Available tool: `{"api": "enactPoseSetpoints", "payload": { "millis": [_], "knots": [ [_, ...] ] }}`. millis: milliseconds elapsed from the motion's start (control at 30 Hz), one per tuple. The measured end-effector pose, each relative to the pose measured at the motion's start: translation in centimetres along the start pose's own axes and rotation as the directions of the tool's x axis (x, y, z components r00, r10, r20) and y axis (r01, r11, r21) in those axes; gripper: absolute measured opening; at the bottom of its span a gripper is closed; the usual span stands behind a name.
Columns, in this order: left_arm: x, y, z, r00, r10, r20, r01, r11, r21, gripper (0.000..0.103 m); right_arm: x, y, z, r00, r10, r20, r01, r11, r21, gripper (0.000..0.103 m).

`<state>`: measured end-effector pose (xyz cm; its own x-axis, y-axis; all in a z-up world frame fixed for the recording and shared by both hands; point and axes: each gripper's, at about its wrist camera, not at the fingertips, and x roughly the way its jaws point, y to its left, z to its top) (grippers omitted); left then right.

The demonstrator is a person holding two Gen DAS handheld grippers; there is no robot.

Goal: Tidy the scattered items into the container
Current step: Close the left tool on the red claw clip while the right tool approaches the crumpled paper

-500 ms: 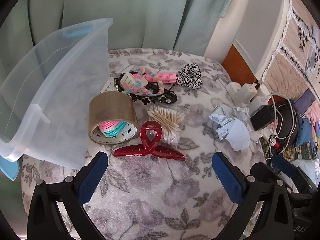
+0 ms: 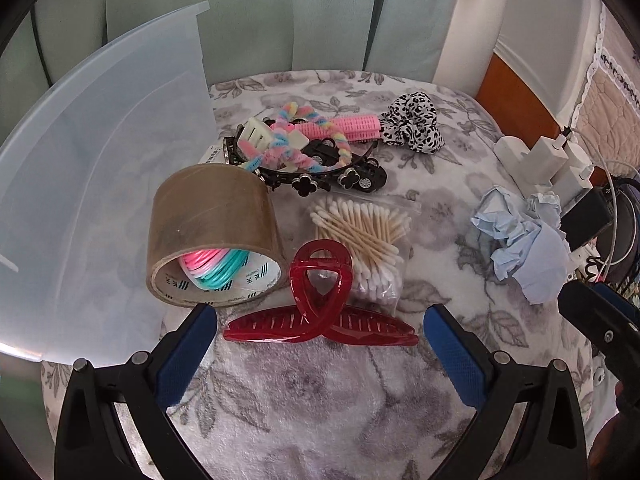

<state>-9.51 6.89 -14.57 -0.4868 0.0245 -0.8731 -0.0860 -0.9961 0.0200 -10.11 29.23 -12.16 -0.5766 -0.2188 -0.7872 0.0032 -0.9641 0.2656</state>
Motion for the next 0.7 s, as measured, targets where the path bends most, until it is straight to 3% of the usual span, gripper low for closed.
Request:
{"api": "enactPoseSetpoints", "payload": {
  "millis": [167, 267, 333, 467, 533, 700],
  "knots": [
    [0.9, 0.2, 0.1, 1.0, -0.01, 0.007, 0.01, 1.0, -0.011, 0.098, 1.6, -0.3, 1.1, 1.0, -0.015, -0.002, 0.015, 1.0, 0.021, 0.103],
    [1.4, 0.0, 0.3, 1.0, -0.031, -0.002, 0.031, 0.999, -0.011, 0.089, 2.2, -0.6, 1.7, 1.0, -0.021, 0.009, 0.02, 0.999, 0.035, 0.102],
    [1.6, -0.1, 0.4, 0.999, -0.042, 0.0, 0.042, 0.999, -0.011, 0.077, 2.7, -0.9, 2.1, 1.0, -0.017, 0.015, 0.016, 0.999, 0.048, 0.101],
    [1.9, -0.3, 0.4, 0.998, -0.058, 0.001, 0.058, 0.998, 0.0, 0.071, 3.6, -0.9, 2.7, 0.999, -0.025, 0.022, 0.024, 0.998, 0.05, 0.098],
    [2.1, -0.2, 0.5, 0.998, -0.064, -0.004, 0.064, 0.998, -0.001, 0.054, 4.2, -0.9, 3.0, 0.999, -0.031, 0.021, 0.03, 0.998, 0.048, 0.097],
    [2.4, 0.0, 0.6, 0.998, -0.064, -0.004, 0.064, 0.998, -0.004, 0.039, 5.5, -1.2, 3.1, 0.999, -0.054, 0.005, 0.054, 0.997, 0.062, 0.092]
  ]
}}
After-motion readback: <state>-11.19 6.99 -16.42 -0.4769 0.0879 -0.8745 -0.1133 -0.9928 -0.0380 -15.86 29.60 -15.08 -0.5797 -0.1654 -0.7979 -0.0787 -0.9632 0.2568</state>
